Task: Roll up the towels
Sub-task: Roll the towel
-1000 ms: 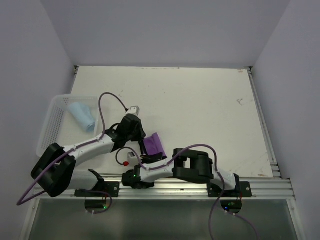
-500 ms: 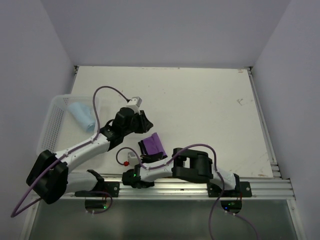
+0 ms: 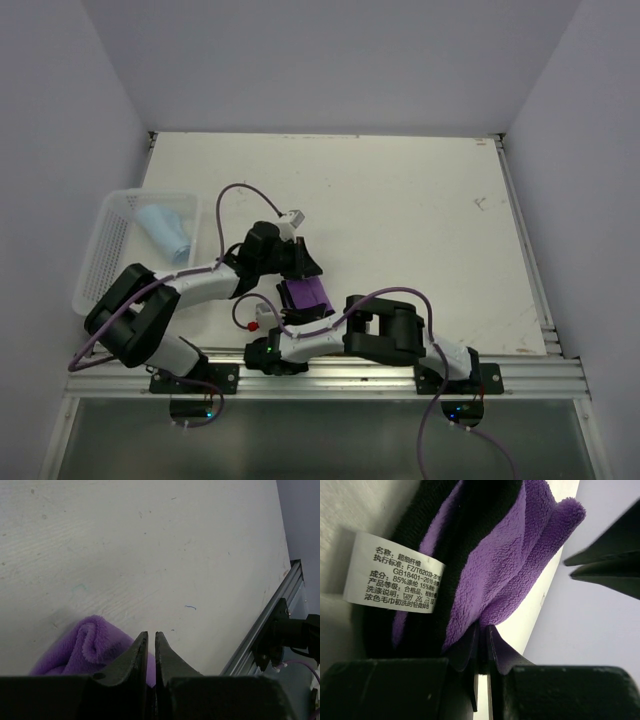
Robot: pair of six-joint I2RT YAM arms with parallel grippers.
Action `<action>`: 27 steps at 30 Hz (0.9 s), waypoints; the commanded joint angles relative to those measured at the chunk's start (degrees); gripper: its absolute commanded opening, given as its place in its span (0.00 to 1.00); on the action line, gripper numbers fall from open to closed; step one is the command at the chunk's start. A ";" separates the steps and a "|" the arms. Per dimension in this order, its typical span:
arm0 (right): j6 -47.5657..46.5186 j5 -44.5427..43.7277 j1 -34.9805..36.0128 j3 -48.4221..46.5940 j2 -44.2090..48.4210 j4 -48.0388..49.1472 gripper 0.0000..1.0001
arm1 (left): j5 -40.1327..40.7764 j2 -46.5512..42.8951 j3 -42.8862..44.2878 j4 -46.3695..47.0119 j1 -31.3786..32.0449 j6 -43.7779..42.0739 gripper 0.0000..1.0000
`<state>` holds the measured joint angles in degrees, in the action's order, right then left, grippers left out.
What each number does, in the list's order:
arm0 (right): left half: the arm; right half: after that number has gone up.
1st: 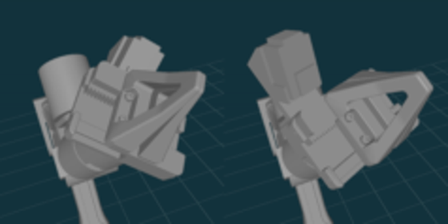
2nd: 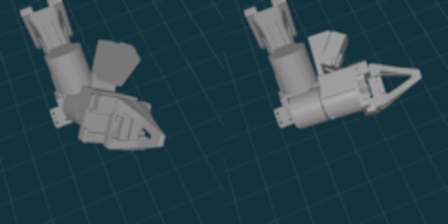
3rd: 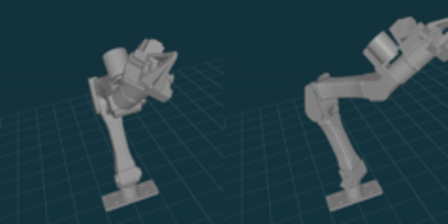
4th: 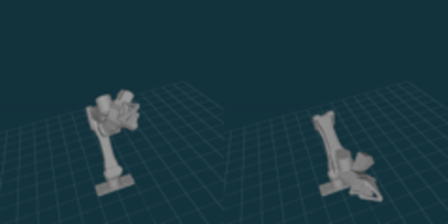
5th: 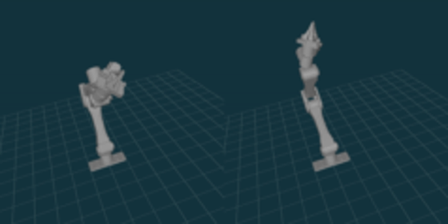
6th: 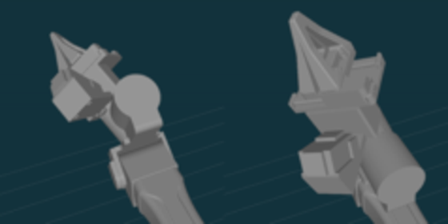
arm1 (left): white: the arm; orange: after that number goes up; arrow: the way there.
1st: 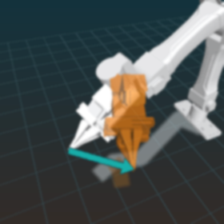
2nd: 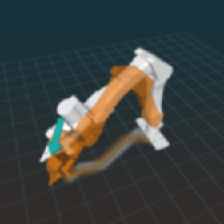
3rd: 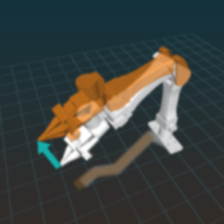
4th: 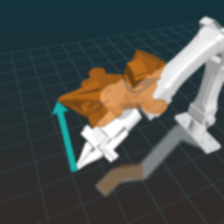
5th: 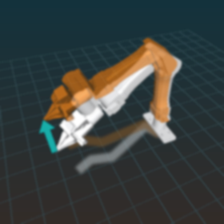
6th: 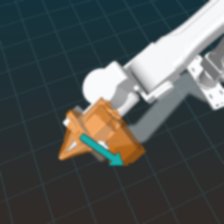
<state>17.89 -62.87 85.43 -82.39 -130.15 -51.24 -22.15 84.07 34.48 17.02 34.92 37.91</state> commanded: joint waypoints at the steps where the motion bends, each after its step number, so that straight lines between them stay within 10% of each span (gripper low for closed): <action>1: 3.73 14.27 -1.58 0.92 -4.41 6.68 0.00 | -1.40 2.14 -1.25 2.32 -0.29 0.59 0.13; 16: 4.52 13.83 -1.84 0.74 -3.63 5.89 0.01 | 2.11 8.56 -7.40 6.89 -0.29 3.65 0.08; 27: 7.68 10.40 -1.84 3.20 5.69 7.03 0.30 | 4.84 13.13 -11.01 10.93 -0.29 5.77 0.04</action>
<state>17.08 -62.76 85.12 -80.68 -128.42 -50.43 -21.67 93.69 26.70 32.23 34.61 44.45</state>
